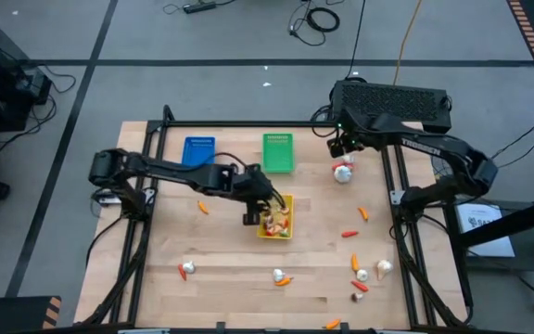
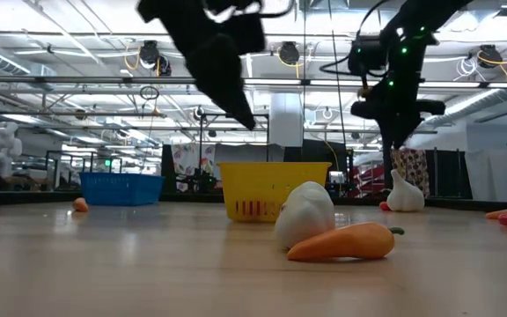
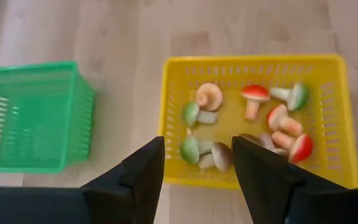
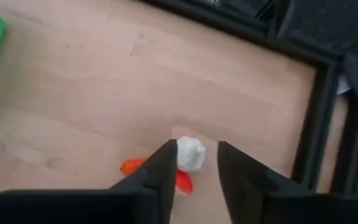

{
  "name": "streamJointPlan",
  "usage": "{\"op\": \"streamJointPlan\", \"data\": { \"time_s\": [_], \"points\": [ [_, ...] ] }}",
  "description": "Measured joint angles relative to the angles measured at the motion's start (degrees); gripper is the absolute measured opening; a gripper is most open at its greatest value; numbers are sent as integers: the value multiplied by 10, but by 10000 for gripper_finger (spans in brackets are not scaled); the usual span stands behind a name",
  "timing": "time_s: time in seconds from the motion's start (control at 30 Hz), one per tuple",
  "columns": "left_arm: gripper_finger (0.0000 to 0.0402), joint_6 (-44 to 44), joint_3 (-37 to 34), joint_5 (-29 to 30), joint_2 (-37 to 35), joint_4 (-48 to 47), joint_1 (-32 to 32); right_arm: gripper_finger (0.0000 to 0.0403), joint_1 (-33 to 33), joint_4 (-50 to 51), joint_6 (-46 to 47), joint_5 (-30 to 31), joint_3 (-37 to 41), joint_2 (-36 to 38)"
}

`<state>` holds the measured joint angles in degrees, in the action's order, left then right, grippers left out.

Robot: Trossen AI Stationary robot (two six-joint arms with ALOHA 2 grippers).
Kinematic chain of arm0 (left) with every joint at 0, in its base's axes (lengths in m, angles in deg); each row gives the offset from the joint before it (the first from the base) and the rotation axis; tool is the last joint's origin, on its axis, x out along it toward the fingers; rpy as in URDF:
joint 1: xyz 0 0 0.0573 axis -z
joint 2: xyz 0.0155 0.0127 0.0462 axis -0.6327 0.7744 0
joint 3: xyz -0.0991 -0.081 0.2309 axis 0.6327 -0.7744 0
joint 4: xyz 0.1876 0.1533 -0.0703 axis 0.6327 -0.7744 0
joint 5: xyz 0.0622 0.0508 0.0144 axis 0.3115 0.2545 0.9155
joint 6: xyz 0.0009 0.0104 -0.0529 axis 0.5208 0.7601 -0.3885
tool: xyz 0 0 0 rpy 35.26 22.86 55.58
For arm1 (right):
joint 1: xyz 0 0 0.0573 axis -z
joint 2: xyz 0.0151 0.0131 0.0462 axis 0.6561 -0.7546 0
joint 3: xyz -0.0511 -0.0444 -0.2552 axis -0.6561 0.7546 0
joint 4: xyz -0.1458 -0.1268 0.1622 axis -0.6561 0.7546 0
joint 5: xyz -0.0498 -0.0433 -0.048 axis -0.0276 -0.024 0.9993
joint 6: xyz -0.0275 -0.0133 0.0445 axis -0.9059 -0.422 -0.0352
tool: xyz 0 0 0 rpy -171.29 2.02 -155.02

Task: Sort produce into baskets
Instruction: Put the red mushroom into the yellow bin

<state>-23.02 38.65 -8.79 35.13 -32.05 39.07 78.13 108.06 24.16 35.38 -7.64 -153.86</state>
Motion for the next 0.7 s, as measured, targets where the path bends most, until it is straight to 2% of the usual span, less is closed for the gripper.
{"op": "streamJointPlan", "data": {
  "time_s": [0.2,0.3,0.5,0.7],
  "points": [
    [185,-25,-120,-14,-101,156,-12,174,0,6,21,-51,0,-28],
    [185,-36,-149,-26,-130,225,-8,195,-2,21,31,-58,0,-44],
    [185,-34,-159,-49,-152,230,11,216,-3,37,53,-65,12,-66],
    [185,-24,-159,-51,-153,216,22,219,-1,20,74,-74,64,-64]
  ]
}}
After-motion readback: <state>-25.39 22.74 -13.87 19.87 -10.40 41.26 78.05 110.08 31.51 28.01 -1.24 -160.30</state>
